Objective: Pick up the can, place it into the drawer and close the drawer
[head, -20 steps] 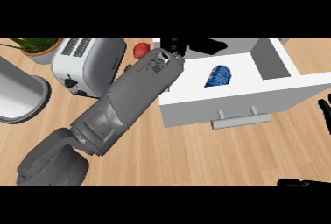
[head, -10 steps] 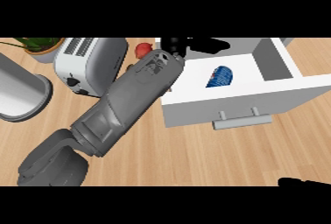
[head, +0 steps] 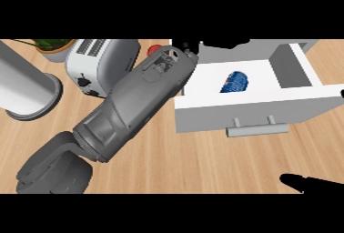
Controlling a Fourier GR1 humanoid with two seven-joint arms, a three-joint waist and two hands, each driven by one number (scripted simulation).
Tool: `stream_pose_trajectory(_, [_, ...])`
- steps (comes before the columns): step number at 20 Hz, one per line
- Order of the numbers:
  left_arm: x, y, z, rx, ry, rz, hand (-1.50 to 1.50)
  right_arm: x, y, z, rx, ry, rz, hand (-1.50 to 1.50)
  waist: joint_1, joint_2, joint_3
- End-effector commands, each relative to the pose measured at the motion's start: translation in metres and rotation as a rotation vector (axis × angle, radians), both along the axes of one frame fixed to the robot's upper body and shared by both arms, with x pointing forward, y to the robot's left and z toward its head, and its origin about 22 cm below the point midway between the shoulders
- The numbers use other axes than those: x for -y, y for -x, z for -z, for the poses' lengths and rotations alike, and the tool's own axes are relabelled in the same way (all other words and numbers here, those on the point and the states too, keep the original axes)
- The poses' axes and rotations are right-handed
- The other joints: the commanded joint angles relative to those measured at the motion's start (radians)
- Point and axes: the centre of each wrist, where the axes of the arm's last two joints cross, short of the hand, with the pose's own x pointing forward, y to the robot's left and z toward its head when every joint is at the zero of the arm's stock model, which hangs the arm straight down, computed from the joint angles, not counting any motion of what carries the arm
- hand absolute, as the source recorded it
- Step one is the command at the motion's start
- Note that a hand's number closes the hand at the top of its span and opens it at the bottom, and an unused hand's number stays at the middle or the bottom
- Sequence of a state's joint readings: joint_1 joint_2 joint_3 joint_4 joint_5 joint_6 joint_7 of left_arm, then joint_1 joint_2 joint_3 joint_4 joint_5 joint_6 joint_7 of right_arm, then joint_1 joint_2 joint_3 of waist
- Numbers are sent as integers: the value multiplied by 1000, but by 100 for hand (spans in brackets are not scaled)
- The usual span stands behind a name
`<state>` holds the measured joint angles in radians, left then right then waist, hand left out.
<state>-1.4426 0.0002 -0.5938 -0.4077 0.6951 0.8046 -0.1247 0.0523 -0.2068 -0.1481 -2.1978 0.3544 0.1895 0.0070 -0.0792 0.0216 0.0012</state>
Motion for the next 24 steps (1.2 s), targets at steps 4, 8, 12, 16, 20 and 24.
stream_pose_trajectory(4, [-1, -2, 0, 29, 0, -27, -150, -21, -18, 0, 6, 301, 56, -150, 37, -5, -1])
stream_pose_trajectory(8, [11, 4, -21, -9, 24, 21, -150, -19, -38, 25, -29, 428, 103, -150, 77, -18, -1])
stream_pose_trajectory(12, [7, 3, -16, 4, 14, -2, -150, -41, -57, 59, -60, 526, 104, -150, 82, -15, -1])
stream_pose_trajectory(16, [8, 5, -33, -5, 23, -8, -150, -61, -67, 90, -73, 570, 154, -150, 89, -21, 0])
stream_pose_trajectory(20, [-28, 2, -23, -2, 20, -4, -150, -36, -94, 108, -82, 500, 237, -150, 118, -28, 0])
stream_pose_trajectory(24, [-55, -2, -24, -12, 6, -25, -150, -50, -106, 128, -89, 533, 234, -150, 102, -24, -1])
